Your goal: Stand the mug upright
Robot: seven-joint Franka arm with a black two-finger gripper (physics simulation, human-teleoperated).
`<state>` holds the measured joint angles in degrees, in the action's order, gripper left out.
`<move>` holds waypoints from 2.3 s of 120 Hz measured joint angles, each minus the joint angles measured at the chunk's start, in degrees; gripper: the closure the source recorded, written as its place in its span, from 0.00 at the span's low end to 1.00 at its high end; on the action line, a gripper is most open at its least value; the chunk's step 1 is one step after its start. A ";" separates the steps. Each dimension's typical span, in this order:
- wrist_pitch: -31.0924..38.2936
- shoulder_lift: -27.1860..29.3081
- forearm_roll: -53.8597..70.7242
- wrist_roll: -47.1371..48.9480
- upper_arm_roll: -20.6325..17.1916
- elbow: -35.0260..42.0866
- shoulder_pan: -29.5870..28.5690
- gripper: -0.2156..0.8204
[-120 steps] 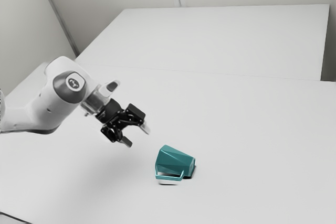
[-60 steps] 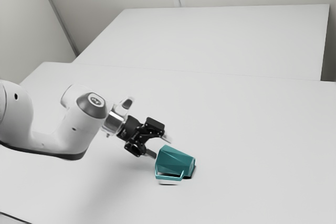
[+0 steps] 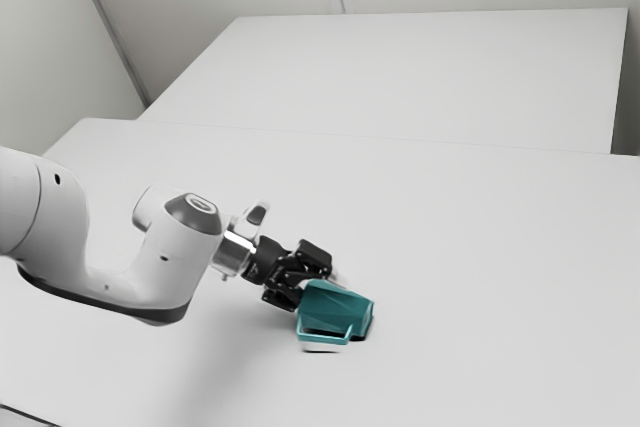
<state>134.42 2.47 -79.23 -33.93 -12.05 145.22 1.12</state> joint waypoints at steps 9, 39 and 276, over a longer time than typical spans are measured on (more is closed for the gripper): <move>0.07 -0.15 -0.64 -1.04 -0.05 0.00 0.07 0.50; -0.01 -0.07 -1.65 -3.69 -0.09 -0.07 -0.15 0.72; 4.61 -6.67 86.60 30.83 5.98 -18.36 -0.37 0.96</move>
<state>139.03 -4.20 7.37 -3.10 -6.08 126.86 0.74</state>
